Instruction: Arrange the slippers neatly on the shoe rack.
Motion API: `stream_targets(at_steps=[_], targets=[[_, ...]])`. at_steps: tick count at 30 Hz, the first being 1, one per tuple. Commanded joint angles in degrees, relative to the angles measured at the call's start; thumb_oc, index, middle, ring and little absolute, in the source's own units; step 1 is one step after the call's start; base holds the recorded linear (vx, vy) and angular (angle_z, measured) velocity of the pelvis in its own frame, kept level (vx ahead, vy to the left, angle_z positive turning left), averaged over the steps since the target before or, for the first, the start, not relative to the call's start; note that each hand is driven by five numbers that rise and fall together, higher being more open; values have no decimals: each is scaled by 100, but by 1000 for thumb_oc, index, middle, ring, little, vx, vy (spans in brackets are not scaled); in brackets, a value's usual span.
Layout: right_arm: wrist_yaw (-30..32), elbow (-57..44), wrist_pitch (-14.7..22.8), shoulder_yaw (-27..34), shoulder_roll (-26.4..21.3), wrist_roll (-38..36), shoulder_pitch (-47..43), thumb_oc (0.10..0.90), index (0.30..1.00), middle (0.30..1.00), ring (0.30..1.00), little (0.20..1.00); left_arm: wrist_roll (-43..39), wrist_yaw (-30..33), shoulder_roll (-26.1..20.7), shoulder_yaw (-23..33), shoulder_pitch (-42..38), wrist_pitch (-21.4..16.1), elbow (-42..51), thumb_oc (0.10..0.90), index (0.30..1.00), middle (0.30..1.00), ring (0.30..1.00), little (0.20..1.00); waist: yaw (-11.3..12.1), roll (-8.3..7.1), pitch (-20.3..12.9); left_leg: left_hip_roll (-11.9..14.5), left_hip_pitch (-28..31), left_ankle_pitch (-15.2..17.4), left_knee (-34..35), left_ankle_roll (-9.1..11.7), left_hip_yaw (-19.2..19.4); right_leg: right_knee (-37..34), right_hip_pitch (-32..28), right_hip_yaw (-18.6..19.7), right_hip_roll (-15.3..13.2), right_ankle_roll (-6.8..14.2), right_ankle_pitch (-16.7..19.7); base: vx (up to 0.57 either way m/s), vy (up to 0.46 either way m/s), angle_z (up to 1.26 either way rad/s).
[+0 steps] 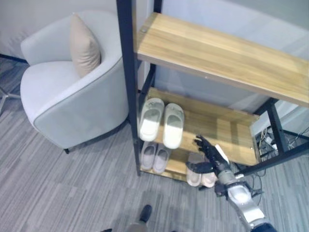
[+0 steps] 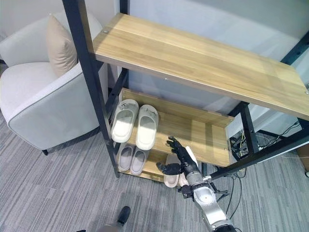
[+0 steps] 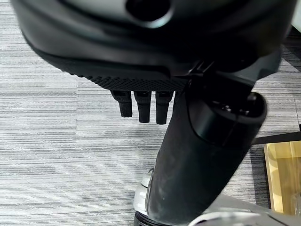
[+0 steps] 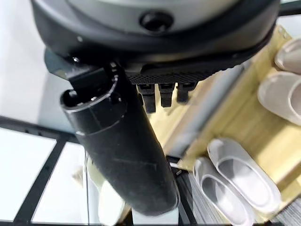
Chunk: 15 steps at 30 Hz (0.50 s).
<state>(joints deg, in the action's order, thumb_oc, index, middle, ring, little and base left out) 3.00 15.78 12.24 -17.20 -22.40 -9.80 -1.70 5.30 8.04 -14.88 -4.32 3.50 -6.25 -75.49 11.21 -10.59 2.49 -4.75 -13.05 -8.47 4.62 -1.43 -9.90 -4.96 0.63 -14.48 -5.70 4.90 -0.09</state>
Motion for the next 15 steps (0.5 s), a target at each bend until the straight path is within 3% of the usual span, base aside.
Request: stream_targets(at_steps=[1,15], targets=[[-112,-332,402,-56,59,-341,-615,800,900,900,900,900,98,-11,-55,-77,-77,5,-421,800,900,900,900,900,155,160,-68,385,580,822,38,212,-52,-4,99,71,-210,260,111,0,0,0],[-118,-43,306,-638,280,-163,-1252,800,900,900,900,900,133,79,-13,-236,-79,8,-400,800,900,900,900,900,318,199,-41,359,633,826,38,202,-78,-1,36,32,-229,254,94,0,0,0]])
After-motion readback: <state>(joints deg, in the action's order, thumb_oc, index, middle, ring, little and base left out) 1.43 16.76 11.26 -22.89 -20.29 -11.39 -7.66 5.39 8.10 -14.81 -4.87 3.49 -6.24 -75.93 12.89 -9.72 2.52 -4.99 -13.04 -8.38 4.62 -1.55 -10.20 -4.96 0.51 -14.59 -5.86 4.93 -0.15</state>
